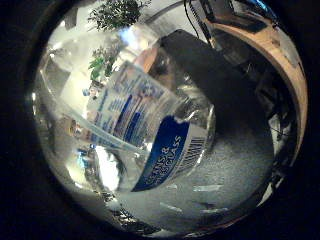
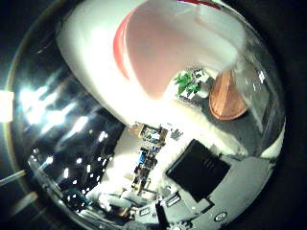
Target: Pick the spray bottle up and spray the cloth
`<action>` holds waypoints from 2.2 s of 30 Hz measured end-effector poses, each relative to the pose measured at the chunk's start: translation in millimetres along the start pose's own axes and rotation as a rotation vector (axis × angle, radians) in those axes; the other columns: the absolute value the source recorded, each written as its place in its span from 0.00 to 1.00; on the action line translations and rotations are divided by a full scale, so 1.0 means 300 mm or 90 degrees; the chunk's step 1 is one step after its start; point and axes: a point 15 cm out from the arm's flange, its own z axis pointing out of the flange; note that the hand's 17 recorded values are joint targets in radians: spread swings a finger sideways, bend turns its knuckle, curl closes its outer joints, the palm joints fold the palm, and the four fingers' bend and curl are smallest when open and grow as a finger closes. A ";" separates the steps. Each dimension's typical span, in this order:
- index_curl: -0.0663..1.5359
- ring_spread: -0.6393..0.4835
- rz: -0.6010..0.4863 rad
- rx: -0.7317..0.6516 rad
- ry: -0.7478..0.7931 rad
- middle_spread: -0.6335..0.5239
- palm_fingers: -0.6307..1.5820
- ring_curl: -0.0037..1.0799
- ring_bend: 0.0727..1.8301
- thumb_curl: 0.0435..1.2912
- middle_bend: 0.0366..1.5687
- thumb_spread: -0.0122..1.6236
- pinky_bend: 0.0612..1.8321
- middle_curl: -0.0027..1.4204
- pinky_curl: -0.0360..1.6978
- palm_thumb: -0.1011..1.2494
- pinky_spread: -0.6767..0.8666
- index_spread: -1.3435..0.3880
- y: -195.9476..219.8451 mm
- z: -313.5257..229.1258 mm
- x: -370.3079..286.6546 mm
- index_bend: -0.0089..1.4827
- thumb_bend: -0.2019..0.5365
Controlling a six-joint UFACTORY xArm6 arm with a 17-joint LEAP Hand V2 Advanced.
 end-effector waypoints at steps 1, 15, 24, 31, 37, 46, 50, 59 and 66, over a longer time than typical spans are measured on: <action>0.27 0.43 -0.004 -0.002 -0.006 0.41 0.70 0.38 0.43 0.28 0.39 0.70 0.24 0.38 0.19 0.65 0.37 0.60 0.006 0.004 -0.007 0.17 0.27; 0.51 0.38 -0.007 0.022 -0.055 0.38 0.80 0.53 0.61 0.37 0.60 0.66 0.50 0.54 0.33 0.69 0.18 0.56 0.025 0.013 -0.084 0.37 0.25; 0.63 0.37 -0.027 0.019 -0.093 0.36 0.76 0.60 0.70 0.38 0.69 0.70 0.58 0.61 0.46 0.69 0.22 0.56 0.029 -0.024 -0.200 0.51 0.25; 0.66 0.36 -0.034 0.006 -0.091 0.35 0.75 0.66 0.73 0.38 0.72 0.72 0.60 0.67 0.56 0.67 0.24 0.57 0.058 -0.024 -0.268 0.60 0.25; 0.65 0.36 -0.032 -0.063 -0.090 0.35 0.76 0.68 0.73 0.37 0.72 0.74 0.58 0.69 0.63 0.64 0.25 0.59 0.120 0.003 -0.335 0.66 0.25; 0.62 0.36 -0.012 -0.243 -0.075 0.35 0.76 0.71 0.72 0.31 0.72 0.77 0.56 0.71 0.69 0.60 0.26 0.61 0.299 0.030 -0.432 0.70 0.25; 0.61 0.36 -0.027 -0.258 -0.067 0.35 0.76 0.73 0.72 0.30 0.72 0.77 0.55 0.72 0.71 0.61 0.26 0.62 0.308 0.034 -0.467 0.71 0.26; 0.59 0.35 -0.044 -0.251 -0.054 0.35 0.77 0.75 0.72 0.29 0.72 0.78 0.53 0.73 0.75 0.62 0.25 0.62 0.295 0.017 -0.521 0.72 0.26; 0.59 0.35 -0.057 -0.243 -0.047 0.35 0.77 0.77 0.71 0.28 0.72 0.78 0.53 0.73 0.76 0.62 0.24 0.63 0.288 0.003 -0.560 0.73 0.26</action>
